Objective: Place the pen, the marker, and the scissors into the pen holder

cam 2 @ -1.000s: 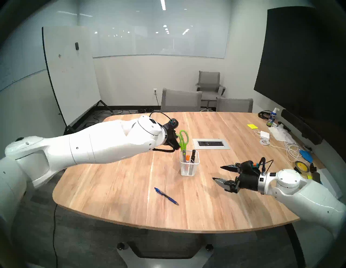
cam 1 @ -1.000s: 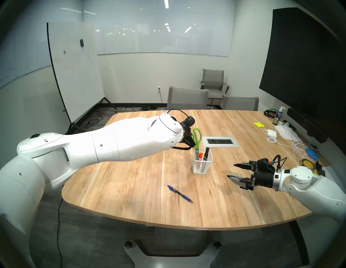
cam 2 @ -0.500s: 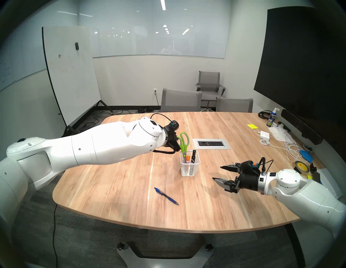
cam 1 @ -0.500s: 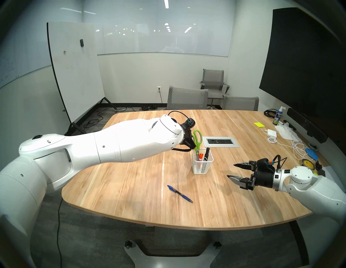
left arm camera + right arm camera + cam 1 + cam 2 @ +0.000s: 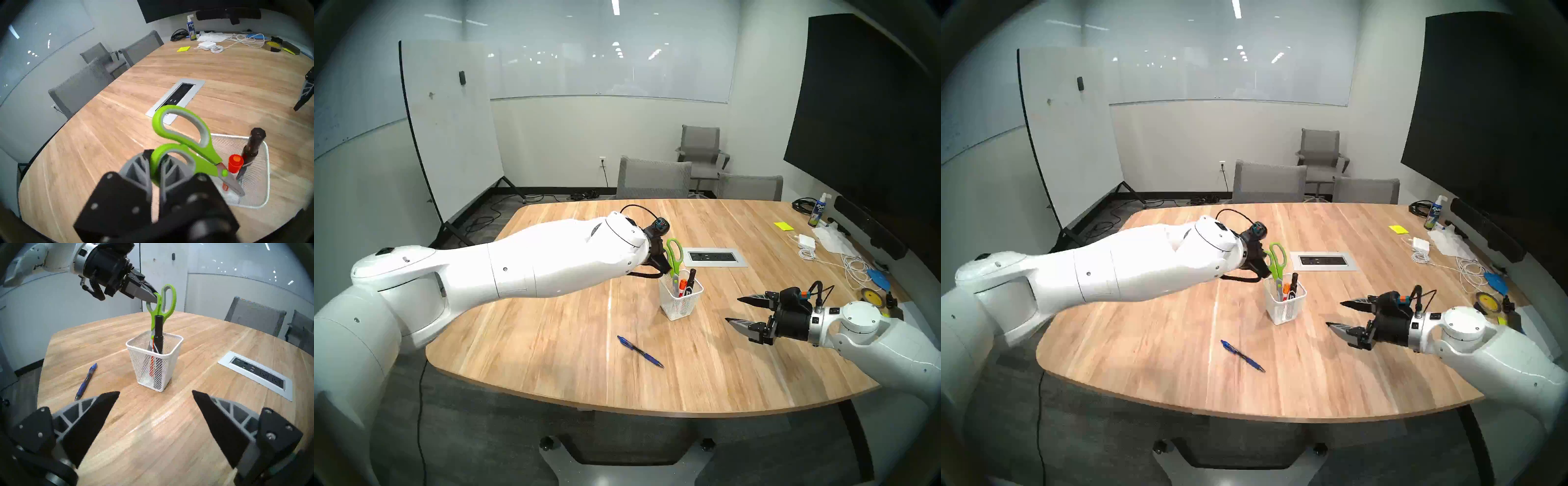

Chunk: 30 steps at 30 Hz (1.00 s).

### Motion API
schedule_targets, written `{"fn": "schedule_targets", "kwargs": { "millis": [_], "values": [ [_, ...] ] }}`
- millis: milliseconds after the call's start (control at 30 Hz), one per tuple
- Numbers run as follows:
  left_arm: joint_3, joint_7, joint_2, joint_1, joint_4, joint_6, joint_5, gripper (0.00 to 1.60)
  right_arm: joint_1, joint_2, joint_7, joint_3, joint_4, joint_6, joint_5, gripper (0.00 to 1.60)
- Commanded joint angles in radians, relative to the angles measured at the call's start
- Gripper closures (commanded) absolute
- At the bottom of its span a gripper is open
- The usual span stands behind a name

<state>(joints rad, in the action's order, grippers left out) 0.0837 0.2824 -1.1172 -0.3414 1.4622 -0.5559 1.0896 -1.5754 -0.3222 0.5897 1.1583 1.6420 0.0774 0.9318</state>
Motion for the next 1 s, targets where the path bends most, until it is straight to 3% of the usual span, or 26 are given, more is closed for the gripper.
{"fn": "schedule_targets", "kwargs": {
  "millis": [0,967],
  "values": [
    [0.016,0.009,-0.003,0.010,0.013,0.007,0.002,1.60,0.011,0.002,-0.001,0.012,0.006,0.006,0.004,0.00],
    [0.006,0.000,0.006,-0.002,0.024,0.006,0.028,1.60,0.011,0.002,-0.001,0.013,0.006,0.006,0.004,0.00]
  ]
}}
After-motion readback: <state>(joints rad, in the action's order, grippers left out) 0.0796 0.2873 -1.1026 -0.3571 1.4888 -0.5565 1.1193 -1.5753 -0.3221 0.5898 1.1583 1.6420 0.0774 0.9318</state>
